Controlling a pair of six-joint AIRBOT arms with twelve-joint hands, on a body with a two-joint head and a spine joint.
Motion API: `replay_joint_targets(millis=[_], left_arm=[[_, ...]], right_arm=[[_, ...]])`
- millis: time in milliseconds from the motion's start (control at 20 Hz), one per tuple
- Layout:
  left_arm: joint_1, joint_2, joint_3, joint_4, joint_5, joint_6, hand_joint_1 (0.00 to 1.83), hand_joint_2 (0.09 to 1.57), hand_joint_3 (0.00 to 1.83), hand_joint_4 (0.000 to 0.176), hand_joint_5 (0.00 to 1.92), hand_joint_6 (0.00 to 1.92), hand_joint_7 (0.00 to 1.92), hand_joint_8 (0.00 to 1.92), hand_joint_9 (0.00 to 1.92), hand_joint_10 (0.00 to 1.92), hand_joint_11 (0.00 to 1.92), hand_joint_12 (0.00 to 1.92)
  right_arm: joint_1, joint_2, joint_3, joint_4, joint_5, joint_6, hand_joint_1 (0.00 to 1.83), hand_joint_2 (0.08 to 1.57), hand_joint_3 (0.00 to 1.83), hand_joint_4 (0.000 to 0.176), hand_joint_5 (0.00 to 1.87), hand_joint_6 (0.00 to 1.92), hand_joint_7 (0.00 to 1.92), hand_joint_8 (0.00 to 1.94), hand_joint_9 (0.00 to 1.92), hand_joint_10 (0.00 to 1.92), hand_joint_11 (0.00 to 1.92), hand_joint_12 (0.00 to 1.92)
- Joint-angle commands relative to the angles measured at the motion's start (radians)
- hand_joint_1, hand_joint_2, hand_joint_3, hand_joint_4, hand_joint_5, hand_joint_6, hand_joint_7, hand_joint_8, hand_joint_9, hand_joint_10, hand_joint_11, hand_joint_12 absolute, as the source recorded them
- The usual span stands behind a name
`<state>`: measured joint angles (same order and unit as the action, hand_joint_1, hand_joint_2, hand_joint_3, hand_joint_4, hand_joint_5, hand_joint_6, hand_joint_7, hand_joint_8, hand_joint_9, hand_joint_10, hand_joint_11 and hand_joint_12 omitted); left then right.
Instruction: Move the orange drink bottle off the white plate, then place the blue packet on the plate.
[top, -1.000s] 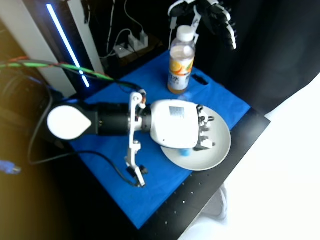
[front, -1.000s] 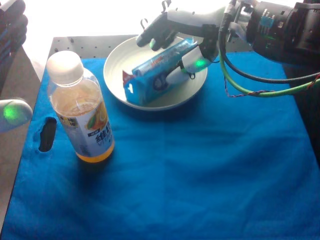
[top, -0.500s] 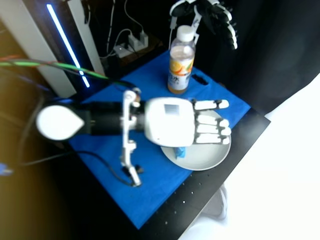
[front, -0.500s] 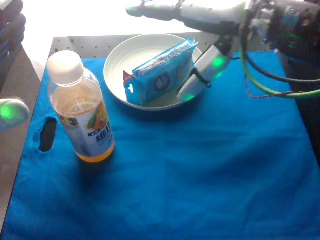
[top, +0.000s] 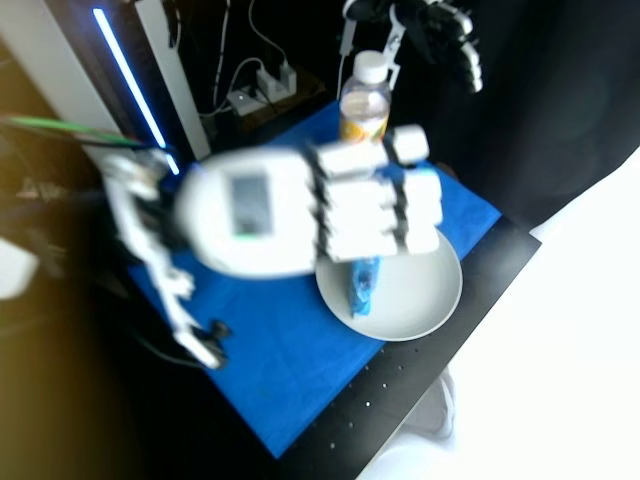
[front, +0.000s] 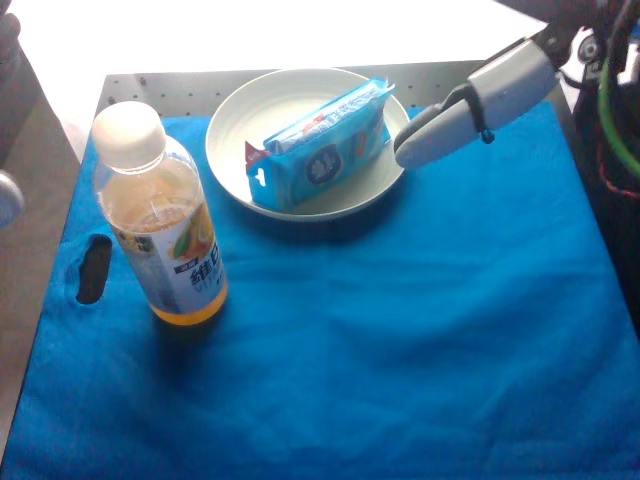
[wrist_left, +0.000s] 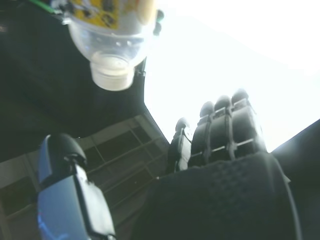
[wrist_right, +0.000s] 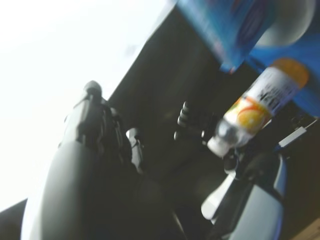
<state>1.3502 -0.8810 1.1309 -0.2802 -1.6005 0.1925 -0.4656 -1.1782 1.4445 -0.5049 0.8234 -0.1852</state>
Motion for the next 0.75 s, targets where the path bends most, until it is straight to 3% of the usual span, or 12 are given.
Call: replay_joint_targets(millis=[0,100,150,200,250,300,350,400,500,550,600,700], left_arm=[[-0.007,0.013,0.000,-0.026,-0.131,-0.003,0.41,0.72,0.00,0.176,0.00,0.00,0.00,0.00,0.00,0.00,0.00,0.00],[-0.007,0.032,-0.007,-0.022,-0.131,0.000,0.41,0.72,0.00,0.176,0.00,0.00,0.00,0.00,0.00,0.00,0.00,0.00],[-0.007,0.043,-0.009,-0.019,-0.131,0.007,0.44,0.71,0.00,0.176,0.00,0.00,0.00,0.00,0.00,0.00,0.00,0.00],[-0.012,0.055,-0.009,-0.017,-0.131,0.013,0.44,0.71,0.00,0.176,0.00,0.00,0.00,0.00,0.00,0.00,0.00,0.00],[-0.021,0.065,-0.008,-0.015,-0.131,0.017,0.49,0.80,0.02,0.176,0.00,0.00,0.00,0.00,0.00,0.00,0.00,0.00],[-0.041,0.076,-0.004,-0.011,-0.131,0.032,0.53,0.82,0.02,0.176,0.00,0.00,0.00,0.00,0.00,0.00,0.00,0.00],[-0.055,0.080,-0.001,-0.007,-0.131,0.041,0.54,0.81,0.02,0.176,0.00,0.00,0.00,0.00,0.00,0.00,0.00,0.00],[-0.073,0.087,0.006,0.001,-0.131,0.048,0.54,0.80,0.01,0.176,0.00,0.00,0.00,0.00,0.00,0.00,0.00,0.00],[-0.136,0.102,0.014,0.028,-0.131,0.061,0.51,0.79,0.01,0.176,0.00,0.00,0.00,0.00,0.00,0.00,0.00,0.00],[-0.165,0.111,0.013,0.042,-0.131,0.082,0.48,0.79,0.01,0.176,0.00,0.00,0.00,0.00,0.00,0.00,0.00,0.00],[-0.192,0.117,0.013,0.056,-0.131,0.098,0.48,0.79,0.01,0.176,0.00,0.00,0.00,0.00,0.00,0.00,0.00,0.00],[-0.235,0.119,0.014,0.073,-0.131,0.125,0.58,0.79,0.00,0.176,0.00,0.00,0.00,0.00,0.03,0.01,0.01,0.00]], right_arm=[[0.010,0.009,-0.013,0.051,0.125,-0.008,0.69,0.54,0.00,0.176,0.00,0.00,0.02,0.00,0.05,0.00,0.02,0.98],[0.010,0.029,-0.034,0.056,0.147,-0.023,0.71,0.59,0.01,0.176,0.00,0.00,0.00,0.00,0.02,0.00,0.00,1.09],[0.009,0.039,-0.042,0.070,0.173,-0.027,0.69,0.62,0.01,0.176,0.00,0.00,0.00,0.00,0.00,0.00,0.00,0.91],[0.002,0.048,-0.050,0.100,0.203,-0.043,0.69,0.62,0.01,0.176,0.00,0.00,0.00,0.00,0.00,0.00,0.00,0.91],[-0.004,0.057,-0.056,0.119,0.233,-0.050,0.62,0.59,0.00,0.176,0.00,0.00,0.00,0.00,0.02,0.00,0.00,0.59],[-0.008,0.062,-0.057,0.131,0.248,-0.051,0.66,0.59,0.00,0.176,0.00,0.00,0.00,0.00,0.06,0.02,0.00,0.57],[-0.011,0.066,-0.057,0.136,0.253,-0.051,0.81,0.68,0.01,0.176,0.00,0.00,0.05,0.00,0.12,0.02,0.00,0.73],[-0.018,0.072,-0.058,0.150,0.268,-0.051,0.87,0.74,0.01,0.176,0.00,0.00,0.06,0.00,0.12,0.01,0.00,0.67],[-0.032,0.082,-0.061,0.187,0.330,-0.052,0.89,0.84,0.01,0.176,0.00,0.00,0.04,0.00,0.04,0.01,0.00,0.24],[-0.047,0.091,-0.064,0.221,0.377,-0.059,0.78,0.88,0.00,0.176,0.00,0.00,0.05,0.00,0.08,0.00,0.00,0.39],[-0.061,0.103,-0.075,0.255,0.412,-0.077,0.78,0.88,0.00,0.176,0.00,0.00,0.05,0.00,0.08,0.00,0.00,0.39],[-0.073,0.144,-0.129,0.300,0.451,-0.164,0.71,0.94,0.01,0.176,0.00,0.00,0.05,0.00,0.14,0.01,0.00,0.59]])
